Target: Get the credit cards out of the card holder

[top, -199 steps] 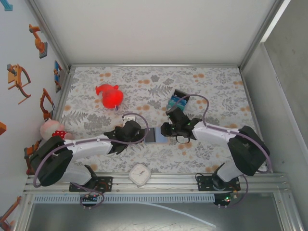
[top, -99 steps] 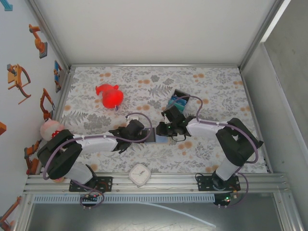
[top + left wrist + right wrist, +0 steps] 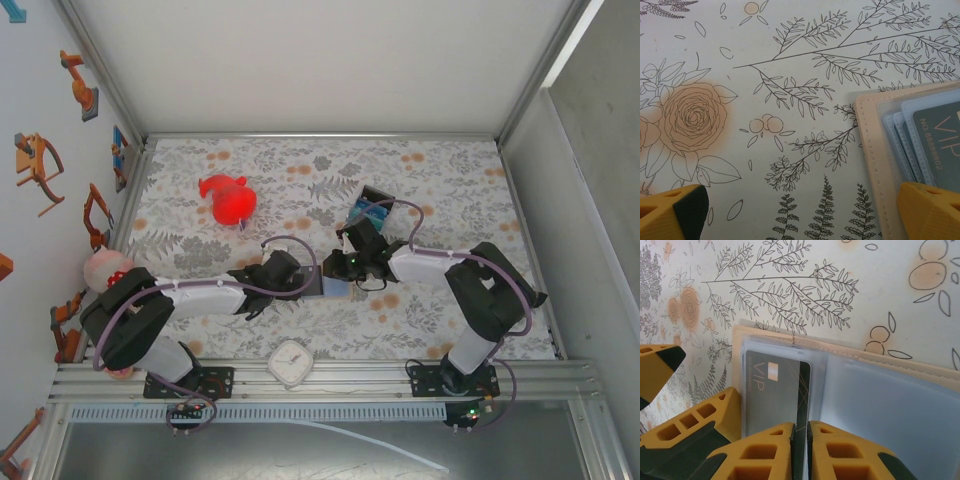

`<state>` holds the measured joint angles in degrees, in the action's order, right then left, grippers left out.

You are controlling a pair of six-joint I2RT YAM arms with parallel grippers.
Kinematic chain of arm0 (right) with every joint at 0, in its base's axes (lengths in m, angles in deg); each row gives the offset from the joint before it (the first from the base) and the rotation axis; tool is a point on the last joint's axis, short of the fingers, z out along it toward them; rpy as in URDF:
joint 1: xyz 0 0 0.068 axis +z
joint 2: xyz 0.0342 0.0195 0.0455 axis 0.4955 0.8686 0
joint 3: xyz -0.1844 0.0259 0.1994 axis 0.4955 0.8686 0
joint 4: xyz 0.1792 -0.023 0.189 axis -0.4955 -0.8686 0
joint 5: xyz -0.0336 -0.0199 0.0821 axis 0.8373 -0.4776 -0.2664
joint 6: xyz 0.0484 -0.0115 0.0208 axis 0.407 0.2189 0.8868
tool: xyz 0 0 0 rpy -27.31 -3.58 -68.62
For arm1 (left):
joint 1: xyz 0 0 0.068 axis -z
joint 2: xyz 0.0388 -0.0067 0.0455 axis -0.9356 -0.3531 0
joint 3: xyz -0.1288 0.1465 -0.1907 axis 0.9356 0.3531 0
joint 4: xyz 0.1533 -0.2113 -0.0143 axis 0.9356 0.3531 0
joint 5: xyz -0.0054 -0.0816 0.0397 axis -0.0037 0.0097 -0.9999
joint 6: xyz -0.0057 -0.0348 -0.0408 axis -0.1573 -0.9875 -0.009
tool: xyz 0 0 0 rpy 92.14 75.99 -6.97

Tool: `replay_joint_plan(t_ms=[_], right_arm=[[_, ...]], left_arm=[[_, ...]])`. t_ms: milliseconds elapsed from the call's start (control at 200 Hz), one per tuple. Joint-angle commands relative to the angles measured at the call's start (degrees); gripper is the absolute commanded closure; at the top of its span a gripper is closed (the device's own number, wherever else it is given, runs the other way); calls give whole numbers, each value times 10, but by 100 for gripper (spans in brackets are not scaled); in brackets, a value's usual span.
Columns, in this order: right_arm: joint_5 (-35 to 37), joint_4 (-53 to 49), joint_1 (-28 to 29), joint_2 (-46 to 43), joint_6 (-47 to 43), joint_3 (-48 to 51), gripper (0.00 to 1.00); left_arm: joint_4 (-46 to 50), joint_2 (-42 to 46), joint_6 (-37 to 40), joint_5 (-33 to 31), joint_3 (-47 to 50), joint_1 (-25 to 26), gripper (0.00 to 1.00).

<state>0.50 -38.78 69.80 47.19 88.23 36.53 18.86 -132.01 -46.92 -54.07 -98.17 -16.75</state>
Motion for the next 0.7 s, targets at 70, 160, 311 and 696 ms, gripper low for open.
replay_joint_plan(t_ms=[70, 160, 311, 696], right_arm=[[-15, 13, -2, 13, 10, 5, 87], [-18, 13, -2, 18, 10, 5, 88], [-24, 14, -2, 26, 11, 6, 88], [-31, 15, -2, 38, 12, 4, 85]], left_arm=[[16, -9, -4, 4, -18, 4, 3], [18, -12, -1, 5, -21, 4, 3], [23, -16, -1, 4, -25, 4, 3], [24, 18, 5, 11, -33, 4, 3]])
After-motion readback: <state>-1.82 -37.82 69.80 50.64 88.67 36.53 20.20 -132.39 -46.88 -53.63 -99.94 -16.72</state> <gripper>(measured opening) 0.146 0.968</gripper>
